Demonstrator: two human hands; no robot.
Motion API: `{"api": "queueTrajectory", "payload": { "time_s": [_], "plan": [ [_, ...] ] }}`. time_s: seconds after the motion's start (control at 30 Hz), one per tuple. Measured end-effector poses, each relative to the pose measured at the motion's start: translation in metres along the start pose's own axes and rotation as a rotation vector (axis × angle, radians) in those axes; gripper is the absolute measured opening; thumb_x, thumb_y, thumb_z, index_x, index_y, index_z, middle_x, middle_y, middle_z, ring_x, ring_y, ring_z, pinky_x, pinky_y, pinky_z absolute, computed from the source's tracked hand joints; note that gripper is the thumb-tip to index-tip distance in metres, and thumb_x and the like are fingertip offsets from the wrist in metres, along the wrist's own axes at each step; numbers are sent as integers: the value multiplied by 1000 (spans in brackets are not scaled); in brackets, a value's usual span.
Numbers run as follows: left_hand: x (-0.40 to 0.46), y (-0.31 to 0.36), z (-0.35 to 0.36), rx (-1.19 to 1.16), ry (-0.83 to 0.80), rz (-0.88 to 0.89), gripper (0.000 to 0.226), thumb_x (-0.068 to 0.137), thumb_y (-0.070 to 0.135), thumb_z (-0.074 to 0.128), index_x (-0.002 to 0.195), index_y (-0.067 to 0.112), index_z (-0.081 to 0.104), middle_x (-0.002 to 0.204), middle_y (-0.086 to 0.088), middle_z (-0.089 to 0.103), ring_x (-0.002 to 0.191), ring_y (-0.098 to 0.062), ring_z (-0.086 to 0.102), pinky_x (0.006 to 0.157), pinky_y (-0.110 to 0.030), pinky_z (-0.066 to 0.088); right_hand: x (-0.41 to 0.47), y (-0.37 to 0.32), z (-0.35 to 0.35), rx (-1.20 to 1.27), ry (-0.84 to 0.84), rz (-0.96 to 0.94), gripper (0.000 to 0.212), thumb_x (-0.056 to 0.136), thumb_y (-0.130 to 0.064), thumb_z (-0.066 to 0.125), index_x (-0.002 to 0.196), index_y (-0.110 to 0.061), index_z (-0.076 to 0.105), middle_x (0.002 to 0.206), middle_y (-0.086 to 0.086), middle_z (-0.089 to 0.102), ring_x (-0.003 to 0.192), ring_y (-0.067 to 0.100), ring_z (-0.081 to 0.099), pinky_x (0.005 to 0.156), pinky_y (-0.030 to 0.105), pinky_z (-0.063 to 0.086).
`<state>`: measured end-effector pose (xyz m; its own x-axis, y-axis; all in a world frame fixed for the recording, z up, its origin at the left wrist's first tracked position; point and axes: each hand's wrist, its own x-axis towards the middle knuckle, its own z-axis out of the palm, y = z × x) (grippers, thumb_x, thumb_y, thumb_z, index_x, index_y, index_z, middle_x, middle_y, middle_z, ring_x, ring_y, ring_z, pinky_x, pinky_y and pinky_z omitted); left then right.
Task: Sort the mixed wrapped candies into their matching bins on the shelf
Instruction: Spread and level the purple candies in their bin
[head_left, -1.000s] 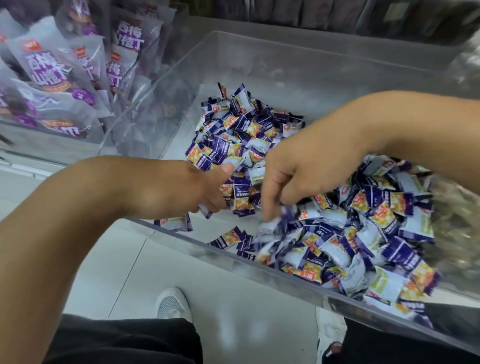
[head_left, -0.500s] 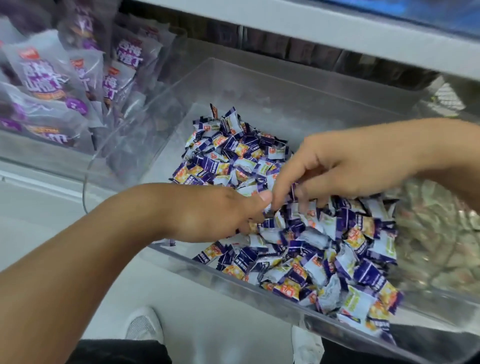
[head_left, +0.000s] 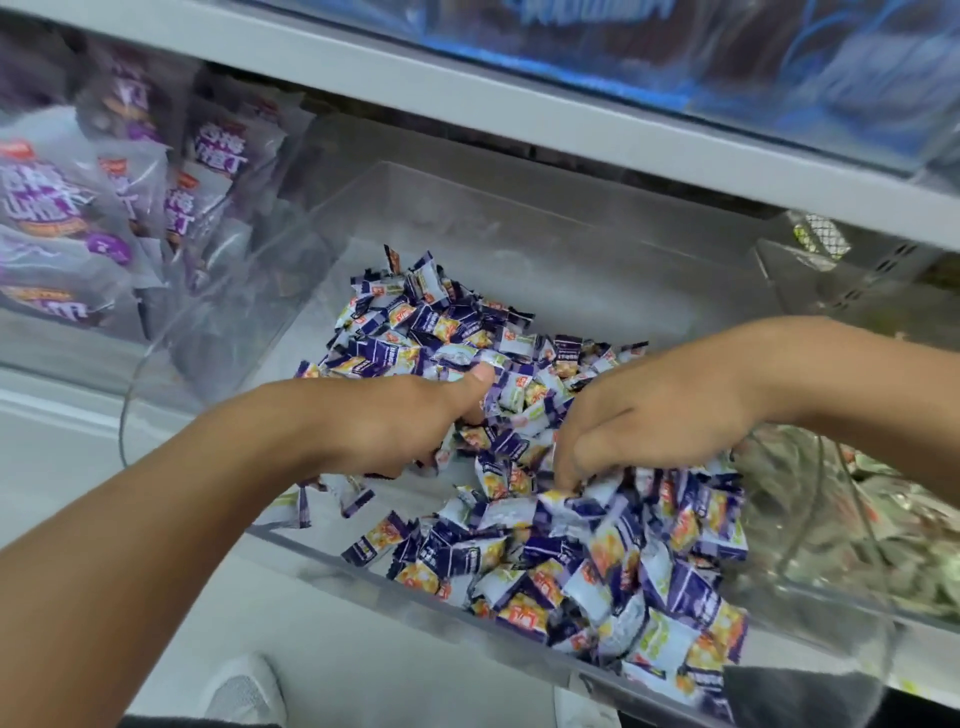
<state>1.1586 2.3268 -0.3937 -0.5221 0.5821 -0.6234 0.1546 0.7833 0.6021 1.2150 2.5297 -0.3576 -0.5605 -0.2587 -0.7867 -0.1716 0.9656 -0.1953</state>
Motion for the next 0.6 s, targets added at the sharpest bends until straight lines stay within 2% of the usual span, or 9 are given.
{"api": "queueTrajectory", "payload": {
  "time_s": [0.07, 0.13, 0.2, 0.27, 0.33, 0.37, 0.43, 0.5, 0.6],
  "plan": [
    [0, -1, -1, 39, -28, 31, 99, 57, 92, 11, 135, 47, 52, 150, 12, 44, 134, -15, 45, 116, -44, 31, 3, 2, 3, 98, 3, -23, 69, 72, -68, 38, 116, -28, 73, 126, -17, 65, 118, 3, 57, 109, 33, 40],
    [-1, 1, -1, 52, -62, 49, 90, 65, 87, 10, 131, 48, 56, 149, 16, 44, 134, -10, 44, 118, -43, 28, 2, 3, 1, 195, 67, -59, 58, 80, -58, 42, 115, -25, 74, 124, -19, 67, 117, 0, 58, 109, 31, 41],
    [-4, 5, 2, 74, -115, 81, 82, 70, 85, 7, 128, 53, 56, 149, 18, 44, 135, -9, 43, 119, -41, 25, 3, 11, -3, 222, 267, -95, 46, 88, -45, 44, 110, -21, 77, 113, -15, 73, 106, 3, 65, 99, 30, 48],
    [-5, 10, 4, 87, -139, 116, 79, 74, 82, 5, 131, 56, 52, 152, 20, 38, 138, -7, 38, 118, -37, 20, 5, 26, -8, 122, 540, -33, 34, 93, -40, 51, 99, -18, 76, 94, -7, 75, 87, 13, 68, 84, 32, 52],
    [-5, 13, 7, 70, -164, 135, 73, 80, 77, 6, 135, 54, 48, 153, 22, 35, 139, -5, 36, 116, -34, 18, 10, 40, -14, -74, 730, 91, 26, 93, -34, 53, 101, -18, 72, 97, 0, 72, 90, 20, 66, 82, 34, 51],
    [-5, 14, 8, 46, -184, 141, 70, 84, 74, 7, 137, 52, 47, 152, 22, 36, 139, -4, 35, 115, -33, 18, 14, 45, -15, -143, 724, 155, 28, 92, -31, 54, 114, -20, 68, 113, 2, 69, 103, 22, 64, 89, 35, 50],
    [-4, 15, 10, 4, -215, 146, 66, 88, 71, 10, 138, 49, 46, 151, 21, 40, 139, -3, 35, 115, -30, 20, 22, 47, -13, -128, 558, 220, 51, 92, -27, 56, 143, -25, 47, 143, 0, 51, 126, 22, 52, 105, 36, 43],
    [-2, 14, 9, -20, -200, 152, 72, 83, 75, 12, 140, 47, 45, 148, 18, 44, 137, -3, 39, 112, -29, 25, 27, 46, -14, 5, 430, 170, 66, 89, -25, 60, 150, -29, 36, 148, -5, 47, 128, 19, 50, 108, 37, 42],
    [1, 12, 2, -46, -88, 147, 86, 70, 79, 12, 141, 43, 44, 137, 16, 54, 127, -7, 49, 106, -32, 35, 34, 48, -25, 75, 282, 237, 71, 85, -17, 60, 151, -25, 36, 146, 1, 48, 118, 18, 55, 96, 37, 50]
  ]
}}
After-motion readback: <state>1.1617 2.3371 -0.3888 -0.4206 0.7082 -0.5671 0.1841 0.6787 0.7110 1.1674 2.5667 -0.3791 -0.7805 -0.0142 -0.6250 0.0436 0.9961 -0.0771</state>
